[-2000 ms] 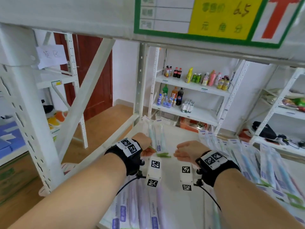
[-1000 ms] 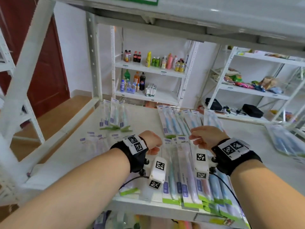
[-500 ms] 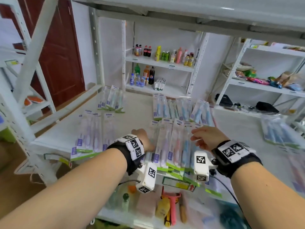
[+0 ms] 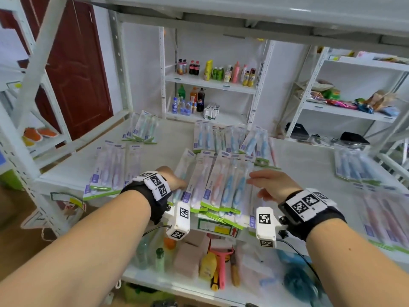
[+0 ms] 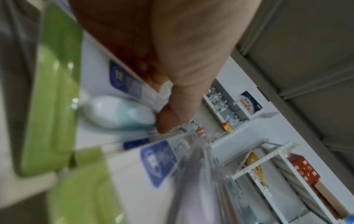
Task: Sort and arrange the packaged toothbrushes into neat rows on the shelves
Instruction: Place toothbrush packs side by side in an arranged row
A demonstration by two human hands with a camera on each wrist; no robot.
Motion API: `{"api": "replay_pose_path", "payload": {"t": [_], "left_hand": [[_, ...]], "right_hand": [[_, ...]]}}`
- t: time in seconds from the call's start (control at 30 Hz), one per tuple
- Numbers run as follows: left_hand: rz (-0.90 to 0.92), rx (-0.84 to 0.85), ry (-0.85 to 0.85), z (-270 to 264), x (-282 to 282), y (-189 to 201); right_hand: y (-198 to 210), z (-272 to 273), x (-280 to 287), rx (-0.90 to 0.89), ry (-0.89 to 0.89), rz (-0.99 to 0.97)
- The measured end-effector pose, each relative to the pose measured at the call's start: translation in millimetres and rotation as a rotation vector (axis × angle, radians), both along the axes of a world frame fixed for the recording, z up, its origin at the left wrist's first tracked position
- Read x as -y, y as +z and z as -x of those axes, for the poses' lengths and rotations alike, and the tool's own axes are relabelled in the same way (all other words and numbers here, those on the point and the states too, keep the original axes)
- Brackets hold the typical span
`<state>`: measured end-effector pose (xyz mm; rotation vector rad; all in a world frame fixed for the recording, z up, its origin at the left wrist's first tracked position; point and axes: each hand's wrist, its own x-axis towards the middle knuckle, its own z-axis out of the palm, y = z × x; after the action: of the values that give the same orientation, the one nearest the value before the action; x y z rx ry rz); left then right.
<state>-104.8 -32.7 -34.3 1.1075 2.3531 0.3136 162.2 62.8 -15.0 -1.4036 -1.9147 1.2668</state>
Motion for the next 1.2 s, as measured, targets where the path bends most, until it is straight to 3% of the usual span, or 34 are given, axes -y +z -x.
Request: {"api": "replay_pose_path", "payload": {"t": [0.1, 0.2, 0.43, 0.67, 0.77, 0.83, 0.93, 1.13, 1.2], "left_hand": [[-0.033, 0.039, 0.052, 2.5, 3.3, -0.9], [-0.062, 0.104, 0.086, 3.2, 5.0, -0.5], [-0.131, 0.176, 0.099, -1.5, 7.5, -0.6], [-0.166, 0.207, 0.105, -5.8, 10.6, -0.7], [-0.173, 0.22, 0.104, -7.4, 12.3, 0.4], [-0.179, 0.24, 0.115, -8.8, 13.6, 1.7], [-0.183, 0.267, 0.146, -10.6, 13.2, 4.6], [-0.452, 0.41, 0.189, -19.3, 1.0, 22.9], [-0.516, 0.59, 0.146, -33.0, -6.6, 27.5]], "right_hand": [[2.3, 11.5, 7.3, -0.002, 0.137, -0.055], [-0.1, 22.2, 12.8, 0.12, 0.226, -0.068], [0.3, 16.1, 0.6, 0.337, 0.148, -0.275], [5.5, 12.9, -5.7, 0.455, 0.1, -0.362], [3.9, 27.0, 4.3, 0.346, 0.198, -0.341], [1.1, 36.1, 10.0, 0.377, 0.31, -0.278], [0.7, 39.4, 10.9, 0.439, 0.282, -0.26], [8.6, 28.0, 5.3, 0.577, 0.194, -0.303], [11.1, 25.2, 6.3, 0.633, 0.17, -0.294]]}}
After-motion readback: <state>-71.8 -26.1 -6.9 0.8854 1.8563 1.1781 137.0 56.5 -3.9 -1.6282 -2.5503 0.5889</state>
